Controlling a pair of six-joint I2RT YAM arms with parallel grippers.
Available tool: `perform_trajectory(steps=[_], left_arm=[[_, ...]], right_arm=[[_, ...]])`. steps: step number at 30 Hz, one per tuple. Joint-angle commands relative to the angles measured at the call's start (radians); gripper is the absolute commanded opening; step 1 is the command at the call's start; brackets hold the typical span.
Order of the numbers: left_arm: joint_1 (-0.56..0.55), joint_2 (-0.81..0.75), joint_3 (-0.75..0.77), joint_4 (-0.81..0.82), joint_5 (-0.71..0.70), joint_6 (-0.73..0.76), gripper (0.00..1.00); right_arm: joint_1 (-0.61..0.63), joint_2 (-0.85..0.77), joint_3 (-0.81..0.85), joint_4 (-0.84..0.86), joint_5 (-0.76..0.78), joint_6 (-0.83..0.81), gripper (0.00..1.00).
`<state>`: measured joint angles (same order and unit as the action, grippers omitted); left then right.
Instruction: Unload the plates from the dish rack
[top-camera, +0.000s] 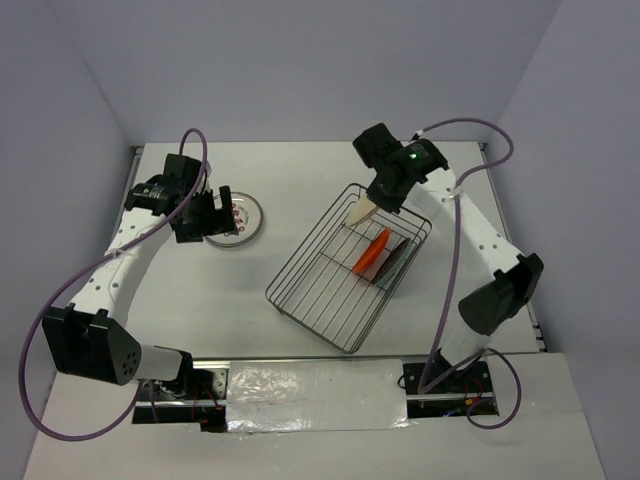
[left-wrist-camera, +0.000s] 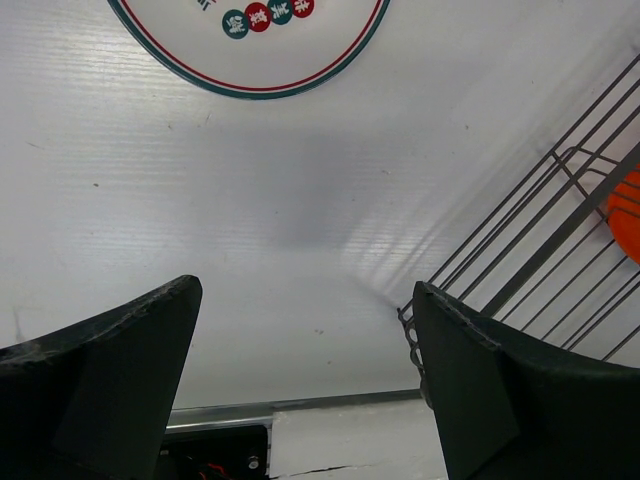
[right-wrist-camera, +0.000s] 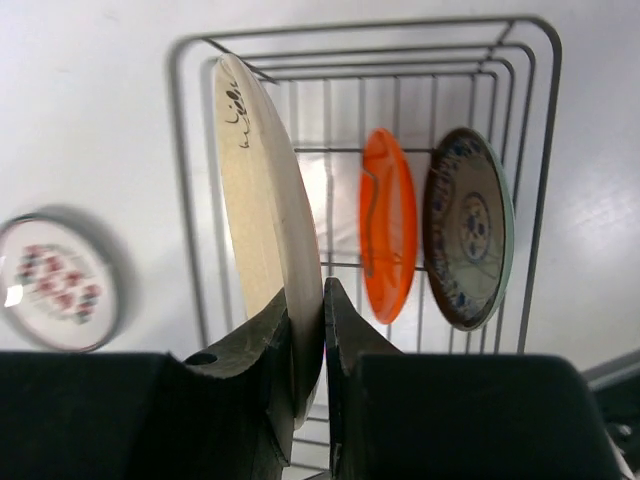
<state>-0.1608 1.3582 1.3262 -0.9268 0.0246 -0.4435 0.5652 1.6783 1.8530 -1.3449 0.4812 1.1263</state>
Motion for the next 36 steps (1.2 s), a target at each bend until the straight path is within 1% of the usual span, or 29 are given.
perform_trajectory(steps=[1, 2, 3, 4, 5, 6, 7, 8, 9, 10, 12, 13, 14, 16, 18, 19, 21, 23, 25, 28, 32, 34, 35, 36], left_arm=[[-0.005, -0.002, 0.024, 0.008, 0.023, 0.023, 1.00], [-0.003, -0.002, 0.027, 0.006, 0.028, 0.025, 0.99], [-0.005, -0.007, 0.028, 0.006, 0.034, 0.026, 0.99], [-0.005, -0.011, 0.030, 0.006, 0.044, 0.026, 1.00], [-0.005, -0.016, 0.031, 0.006, 0.046, 0.026, 0.99], [-0.005, -0.025, 0.033, 0.006, 0.049, 0.029, 0.99], [-0.006, -0.031, 0.028, 0.011, 0.064, 0.028, 0.99], [-0.006, -0.036, 0.025, 0.016, 0.077, 0.029, 1.00], [-0.006, -0.047, 0.022, 0.020, 0.090, 0.032, 0.99], [-0.008, -0.053, 0.012, 0.032, 0.124, 0.034, 1.00], [-0.008, -0.083, -0.001, 0.051, 0.158, 0.035, 0.99], [-0.008, -0.093, -0.010, 0.058, 0.167, 0.032, 0.99], [-0.008, -0.102, -0.013, 0.069, 0.179, 0.032, 0.99], [-0.008, -0.122, -0.016, 0.075, 0.187, 0.032, 1.00], [-0.008, -0.131, -0.015, 0.080, 0.213, 0.032, 1.00], [-0.009, -0.133, -0.015, 0.085, 0.231, 0.034, 0.99], [-0.020, -0.140, -0.018, 0.111, 0.316, 0.035, 1.00], [-0.042, -0.143, -0.009, 0.124, 0.347, 0.035, 1.00], [-0.074, -0.146, 0.024, 0.121, 0.325, 0.043, 1.00], [-0.086, -0.137, 0.062, 0.088, 0.305, 0.066, 1.00], [-0.098, -0.134, 0.027, 0.094, 0.328, 0.065, 0.99], [-0.100, -0.137, -0.015, 0.105, 0.336, 0.065, 1.00], [-0.100, -0.137, -0.024, 0.103, 0.333, 0.063, 1.00], [-0.100, -0.136, -0.033, 0.100, 0.327, 0.065, 1.00]], right_arm=[[-0.007, -0.116, 0.077, 0.024, 0.033, -0.031, 0.14], [-0.023, -0.123, 0.069, 0.038, 0.034, -0.036, 0.15], [-0.083, -0.129, 0.055, 0.076, 0.027, -0.042, 0.14], [-0.123, -0.138, 0.036, 0.111, -0.016, -0.055, 0.14], [-0.172, -0.143, -0.024, 0.151, -0.051, -0.087, 0.14], [-0.267, -0.150, -0.062, 0.261, -0.090, -0.106, 0.14], [-0.312, -0.172, -0.108, 0.353, -0.171, -0.134, 0.14], [-0.356, -0.181, -0.206, 0.444, -0.221, -0.185, 0.10], [-0.437, -0.184, -0.248, 0.601, -0.274, -0.197, 0.10], [-0.473, -0.177, -0.311, 0.674, -0.376, -0.216, 0.10], [-0.527, -0.151, -0.336, 0.783, -0.432, -0.226, 0.10], [-0.557, -0.134, -0.337, 0.793, -0.435, -0.229, 0.11], [-0.557, -0.099, -0.337, 0.797, -0.426, -0.240, 0.11], [-0.616, -0.075, -0.354, 0.820, -0.411, -0.244, 0.10], [-0.633, -0.068, -0.415, 0.874, -0.385, -0.237, 0.11], [-0.643, -0.069, -0.441, 0.892, -0.375, -0.214, 0.14], [-0.680, -0.052, -0.515, 0.935, -0.372, -0.192, 0.18], [-0.714, -0.025, -0.567, 0.966, -0.381, -0.172, 0.18], [-0.728, 0.030, -0.578, 0.964, -0.392, -0.189, 0.18], [-0.745, 0.109, -0.560, 0.980, -0.400, -0.249, 0.20], [-0.761, 0.179, -0.542, 1.021, -0.411, -0.303, 0.27], [-0.768, 0.225, -0.508, 1.020, -0.402, -0.316, 0.42], [-0.774, 0.241, -0.494, 1.000, -0.401, -0.315, 0.51], [-0.774, 0.259, -0.448, 0.992, -0.405, -0.325, 0.69]])
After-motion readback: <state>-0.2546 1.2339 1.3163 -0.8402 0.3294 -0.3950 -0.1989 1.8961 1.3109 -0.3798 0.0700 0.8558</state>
